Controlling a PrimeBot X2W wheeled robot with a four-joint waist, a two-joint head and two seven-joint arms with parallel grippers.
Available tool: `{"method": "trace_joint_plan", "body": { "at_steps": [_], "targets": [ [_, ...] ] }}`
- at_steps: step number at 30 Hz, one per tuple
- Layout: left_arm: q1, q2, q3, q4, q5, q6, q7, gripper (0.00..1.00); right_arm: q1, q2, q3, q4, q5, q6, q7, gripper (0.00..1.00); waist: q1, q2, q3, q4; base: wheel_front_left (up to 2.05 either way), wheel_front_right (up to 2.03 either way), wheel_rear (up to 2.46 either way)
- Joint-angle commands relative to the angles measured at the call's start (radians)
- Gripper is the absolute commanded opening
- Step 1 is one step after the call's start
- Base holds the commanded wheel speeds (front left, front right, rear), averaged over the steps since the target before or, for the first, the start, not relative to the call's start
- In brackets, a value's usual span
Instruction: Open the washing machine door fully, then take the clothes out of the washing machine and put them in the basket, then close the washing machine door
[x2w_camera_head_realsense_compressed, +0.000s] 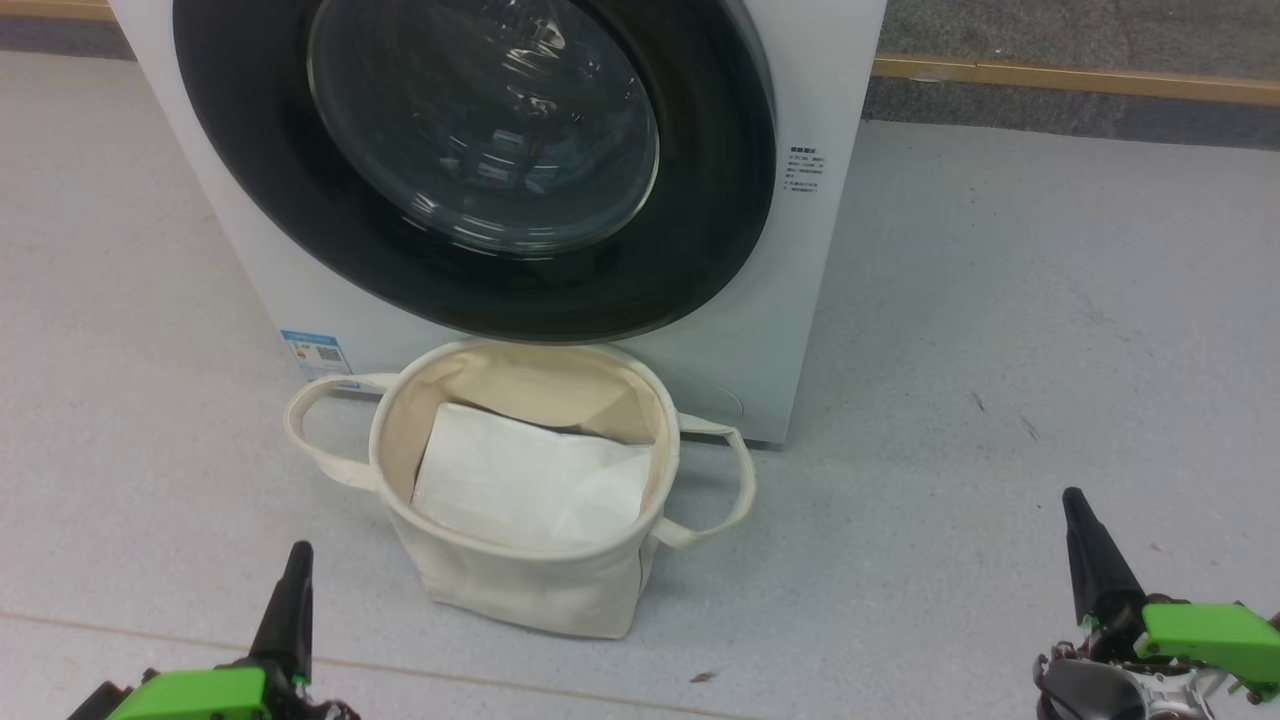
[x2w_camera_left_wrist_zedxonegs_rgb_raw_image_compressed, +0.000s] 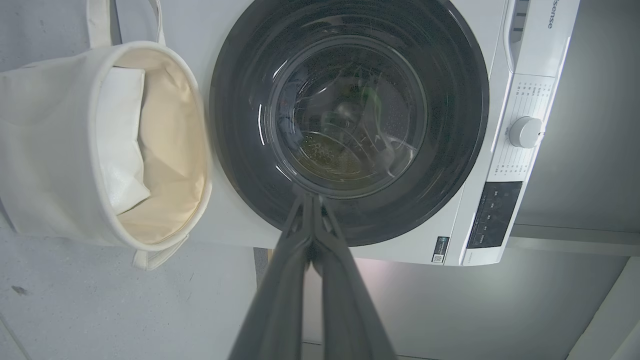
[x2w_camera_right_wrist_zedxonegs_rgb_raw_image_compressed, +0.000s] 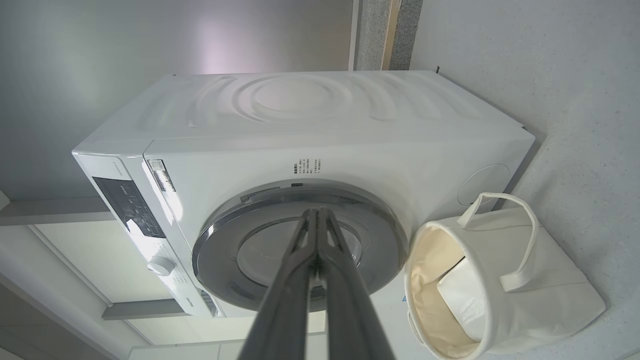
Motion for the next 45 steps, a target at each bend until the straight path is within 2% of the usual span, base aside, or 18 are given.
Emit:
{"method": "trace_joint_plan", "body": {
  "at_steps": [1, 45],
  "targets": [
    [-0.025, 0.006, 0.033, -0.039, -0.004, -0.007, 0.007, 0.00, -0.015, -0.006, 0.019, -0.040, 0.006, 0.000, 0.008, 0.00, 0.0000, 0.0000, 0.000, 0.000, 0.00, 0.00, 0.00],
    [-0.025, 0.006, 0.033, -0.039, -0.004, -0.007, 0.007, 0.00, -0.015, -0.006, 0.019, -0.040, 0.006, 0.000, 0.008, 0.00, 0.0000, 0.0000, 0.000, 0.000, 0.00, 0.00, 0.00]
  ]
}}
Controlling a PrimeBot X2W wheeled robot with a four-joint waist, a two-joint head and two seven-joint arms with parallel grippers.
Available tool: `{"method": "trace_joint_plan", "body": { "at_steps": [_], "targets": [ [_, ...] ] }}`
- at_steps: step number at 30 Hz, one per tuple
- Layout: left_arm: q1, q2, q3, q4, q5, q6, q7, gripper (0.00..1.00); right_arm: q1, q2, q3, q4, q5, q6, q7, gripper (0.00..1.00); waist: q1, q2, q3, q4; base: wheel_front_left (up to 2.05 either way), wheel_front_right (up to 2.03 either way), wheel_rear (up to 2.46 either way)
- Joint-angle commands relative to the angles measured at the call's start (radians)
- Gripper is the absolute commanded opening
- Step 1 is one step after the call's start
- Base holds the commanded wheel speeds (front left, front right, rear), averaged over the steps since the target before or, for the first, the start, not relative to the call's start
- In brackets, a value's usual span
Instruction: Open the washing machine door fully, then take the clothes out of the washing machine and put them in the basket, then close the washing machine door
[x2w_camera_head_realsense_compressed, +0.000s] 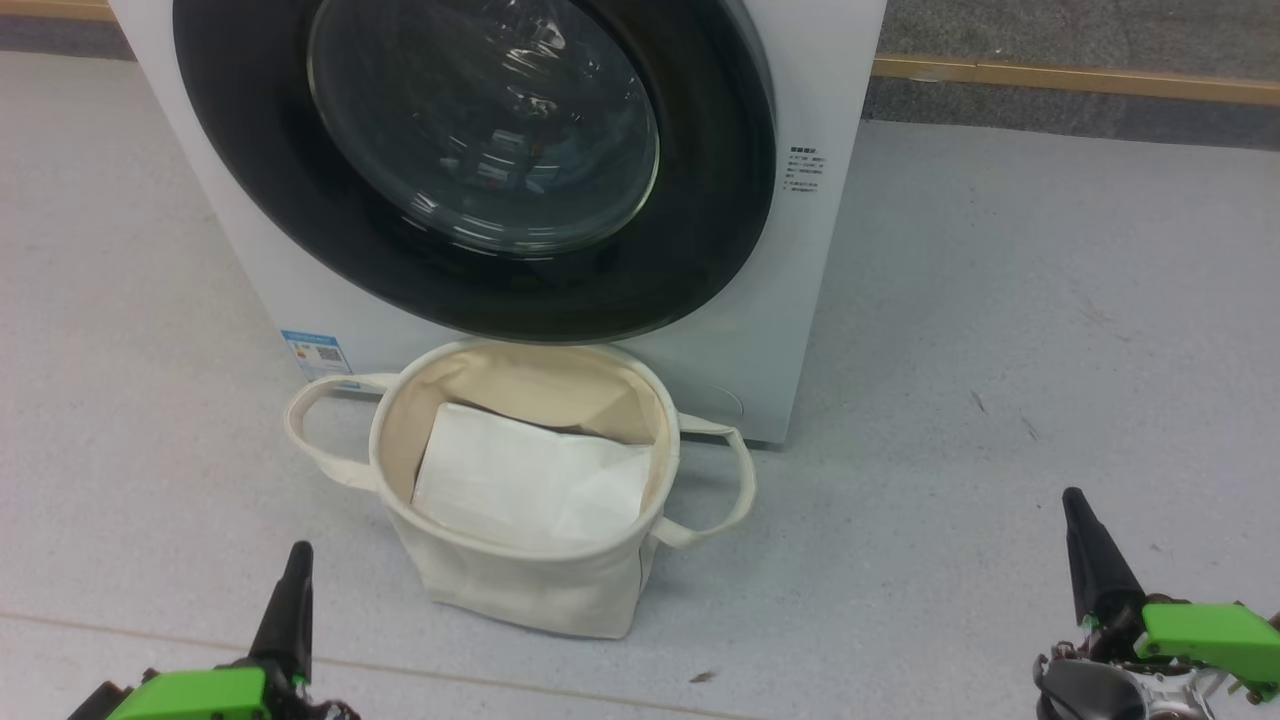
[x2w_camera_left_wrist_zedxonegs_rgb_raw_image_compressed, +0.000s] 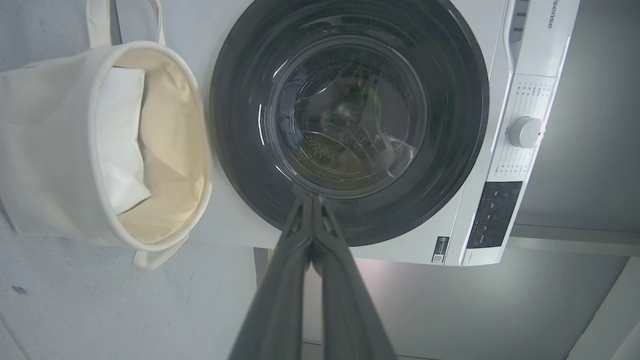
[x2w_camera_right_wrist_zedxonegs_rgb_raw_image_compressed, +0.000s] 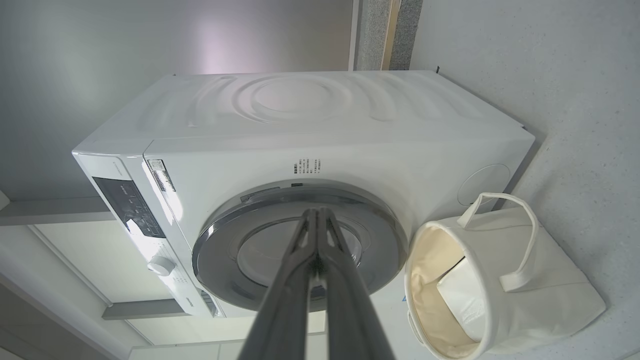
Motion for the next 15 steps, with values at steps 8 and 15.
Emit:
{"method": "trace_joint_plan", "body": {
  "at_steps": [8, 15],
  "targets": [
    [-0.025, 0.006, 0.033, -0.039, -0.004, -0.007, 0.007, 0.00, -0.015, -0.006, 0.019, -0.040, 0.006, 0.000, 0.008, 0.00, 0.0000, -0.0001, 0.000, 0.000, 0.00, 0.00, 0.00],
    [-0.025, 0.006, 0.033, -0.039, -0.004, -0.007, 0.007, 0.00, -0.015, -0.006, 0.019, -0.040, 0.006, 0.000, 0.008, 0.00, 0.0000, -0.0001, 0.000, 0.000, 0.00, 0.00, 0.00]
  ]
}}
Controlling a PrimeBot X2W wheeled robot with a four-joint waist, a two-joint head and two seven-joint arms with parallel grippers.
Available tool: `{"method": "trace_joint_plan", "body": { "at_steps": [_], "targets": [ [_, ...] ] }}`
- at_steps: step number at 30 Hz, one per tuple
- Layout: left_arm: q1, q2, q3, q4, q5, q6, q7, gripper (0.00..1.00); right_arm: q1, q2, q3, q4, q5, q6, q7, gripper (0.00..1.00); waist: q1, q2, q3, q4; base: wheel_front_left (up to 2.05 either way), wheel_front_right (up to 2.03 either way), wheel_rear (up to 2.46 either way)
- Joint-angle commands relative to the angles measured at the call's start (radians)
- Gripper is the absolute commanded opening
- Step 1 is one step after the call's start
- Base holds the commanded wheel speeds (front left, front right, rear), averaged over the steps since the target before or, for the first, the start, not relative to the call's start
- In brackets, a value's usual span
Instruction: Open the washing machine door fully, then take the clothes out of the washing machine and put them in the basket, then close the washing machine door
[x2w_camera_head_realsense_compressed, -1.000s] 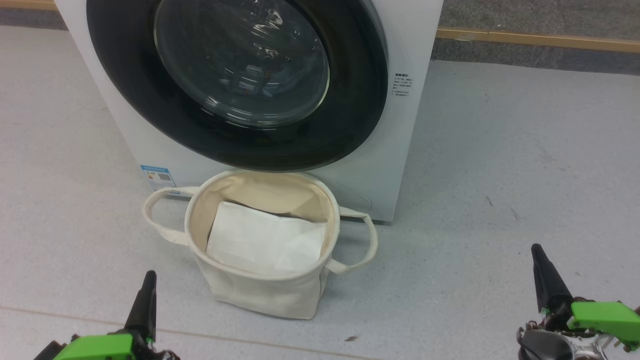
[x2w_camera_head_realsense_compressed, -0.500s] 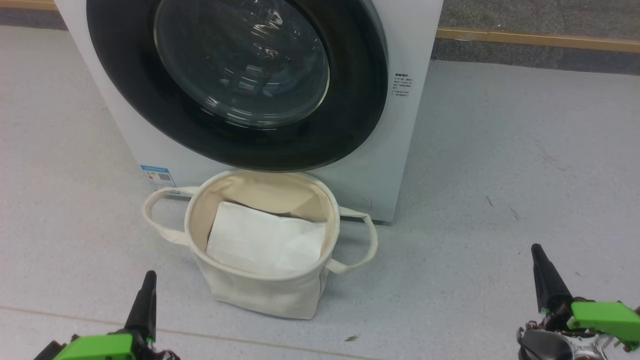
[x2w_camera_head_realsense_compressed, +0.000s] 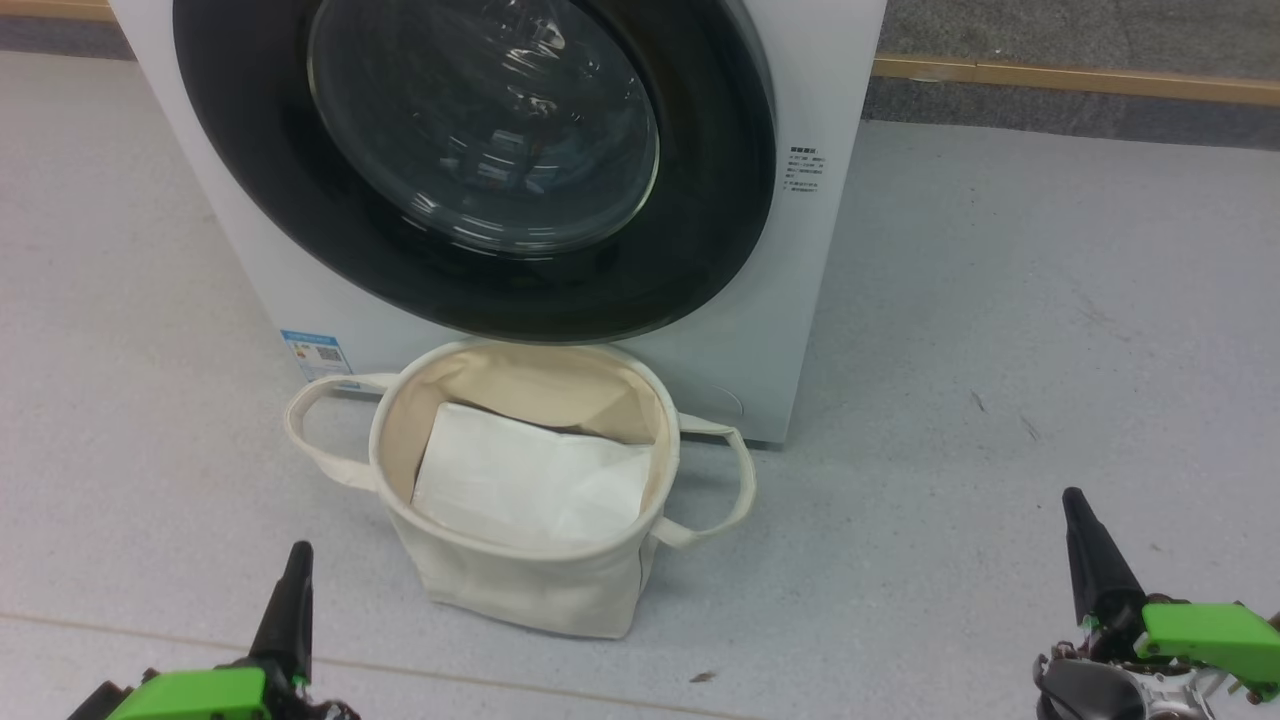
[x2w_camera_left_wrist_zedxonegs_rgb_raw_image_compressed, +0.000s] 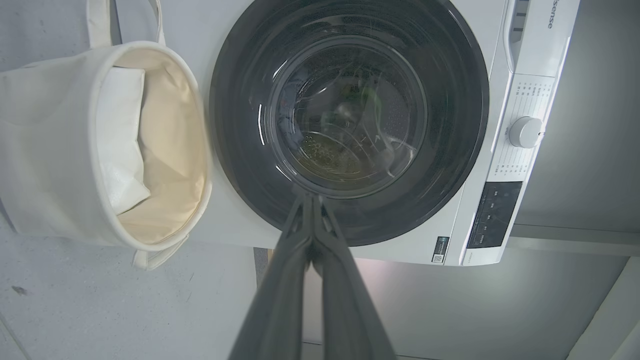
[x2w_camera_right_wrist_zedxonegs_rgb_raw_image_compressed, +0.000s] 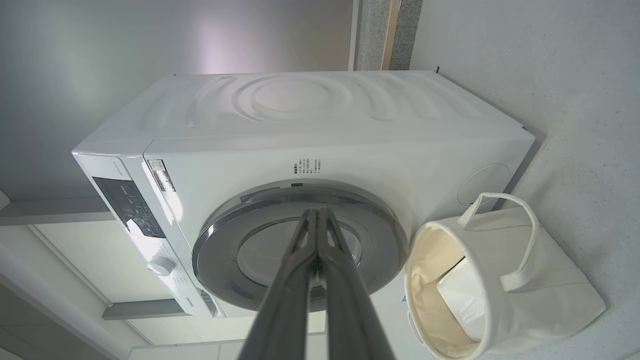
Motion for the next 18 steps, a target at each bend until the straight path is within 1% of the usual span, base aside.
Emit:
{"method": "trace_joint_plan", "body": {
  "at_steps": [1, 18],
  "targets": [
    [-0.025, 0.006, 0.033, -0.039, -0.004, -0.007, 0.007, 0.00, -0.015, -0.006, 0.019, -0.040, 0.006, 0.000, 0.008, 0.00, 0.0000, -0.0001, 0.000, 0.000, 0.00, 0.00, 0.00],
    [-0.025, 0.006, 0.033, -0.039, -0.004, -0.007, 0.007, 0.00, -0.015, -0.006, 0.019, -0.040, 0.006, 0.000, 0.008, 0.00, 0.0000, -0.0001, 0.000, 0.000, 0.00, 0.00, 0.00]
  ]
}}
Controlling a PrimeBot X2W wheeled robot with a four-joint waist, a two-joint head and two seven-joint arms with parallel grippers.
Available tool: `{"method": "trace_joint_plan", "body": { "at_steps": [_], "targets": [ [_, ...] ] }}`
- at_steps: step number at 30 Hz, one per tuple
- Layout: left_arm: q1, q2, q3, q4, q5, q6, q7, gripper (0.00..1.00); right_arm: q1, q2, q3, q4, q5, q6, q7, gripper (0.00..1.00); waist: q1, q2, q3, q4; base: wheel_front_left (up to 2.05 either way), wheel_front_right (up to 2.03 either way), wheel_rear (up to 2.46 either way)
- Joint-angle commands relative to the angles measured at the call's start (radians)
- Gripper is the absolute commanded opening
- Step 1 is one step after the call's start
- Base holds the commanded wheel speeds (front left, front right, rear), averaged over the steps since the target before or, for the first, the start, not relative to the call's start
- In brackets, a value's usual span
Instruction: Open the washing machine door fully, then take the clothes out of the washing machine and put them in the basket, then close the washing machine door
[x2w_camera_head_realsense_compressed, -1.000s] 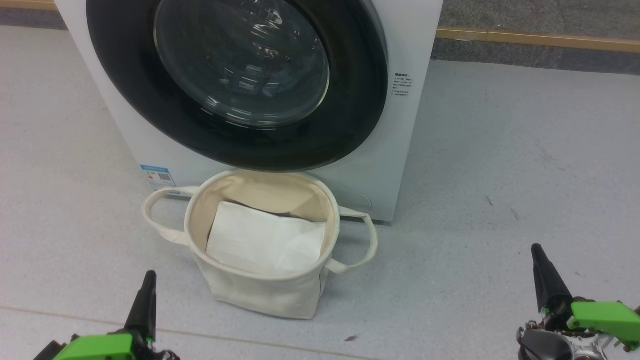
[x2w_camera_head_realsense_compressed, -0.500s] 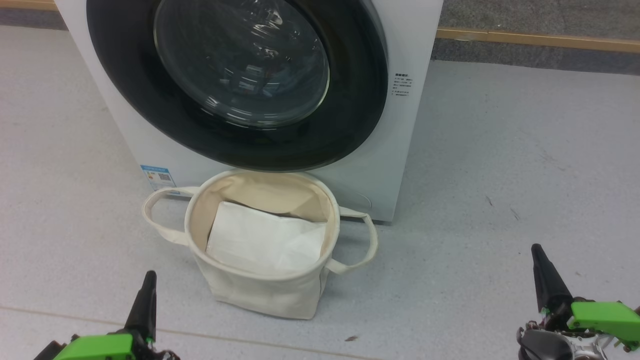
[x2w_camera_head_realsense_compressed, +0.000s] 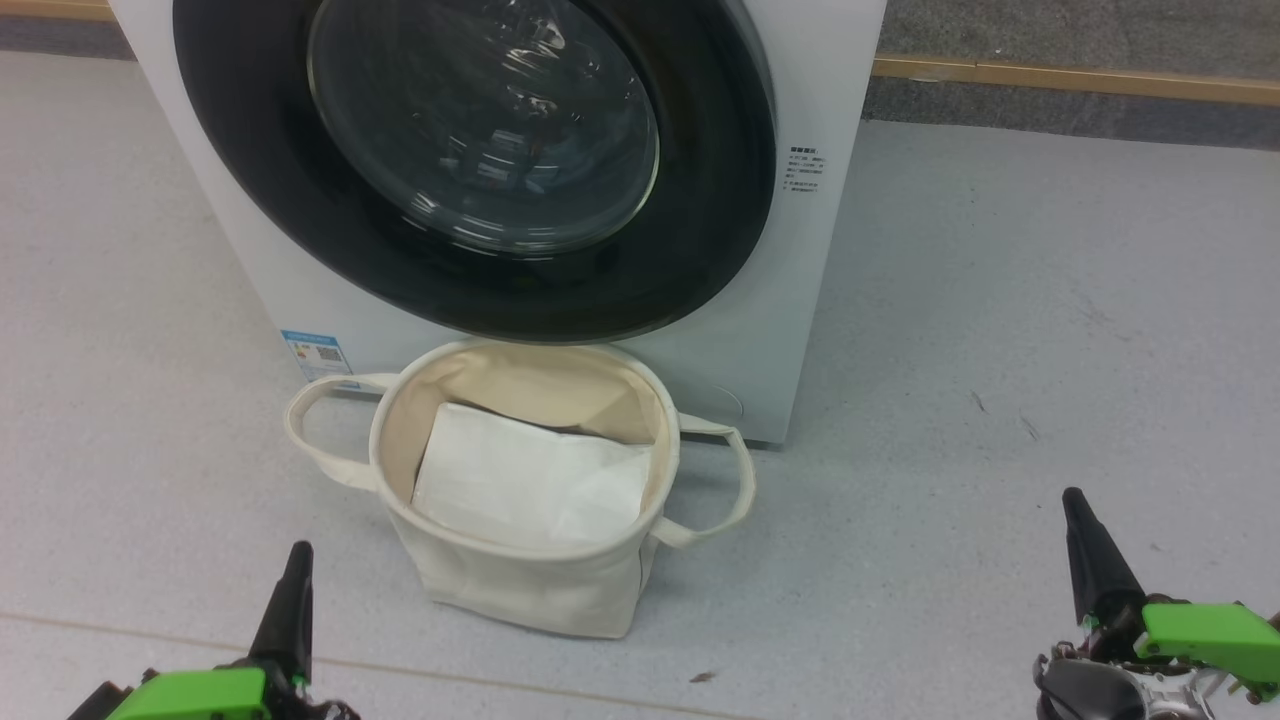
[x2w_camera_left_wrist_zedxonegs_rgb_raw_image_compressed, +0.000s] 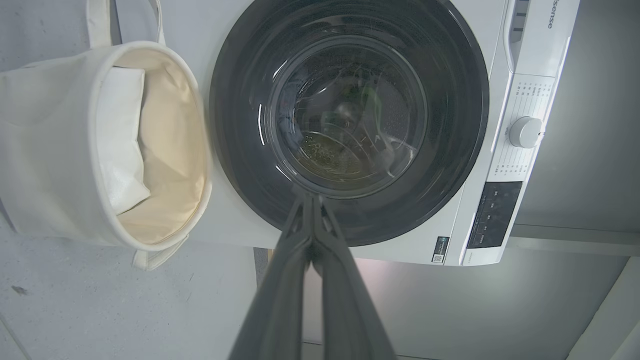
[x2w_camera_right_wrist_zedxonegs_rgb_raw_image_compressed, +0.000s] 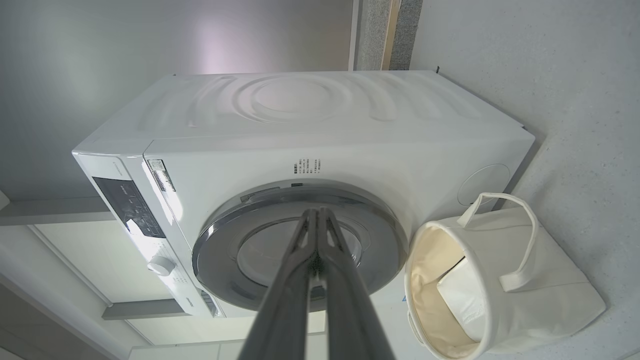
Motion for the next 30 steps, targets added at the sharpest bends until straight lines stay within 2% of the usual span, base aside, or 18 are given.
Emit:
{"method": "trace_joint_plan", "body": {
  "at_steps": [1, 30],
  "targets": [
    [-0.025, 0.006, 0.033, -0.039, -0.004, -0.007, 0.007, 0.00, -0.015, -0.006, 0.019, -0.040, 0.006, 0.000, 0.008, 0.00, 0.0000, 0.0000, 0.000, 0.000, 0.00, 0.00, 0.00],
    [-0.025, 0.006, 0.033, -0.039, -0.004, -0.007, 0.007, 0.00, -0.015, -0.006, 0.019, -0.040, 0.006, 0.000, 0.008, 0.00, 0.0000, 0.0000, 0.000, 0.000, 0.00, 0.00, 0.00]
  ]
}}
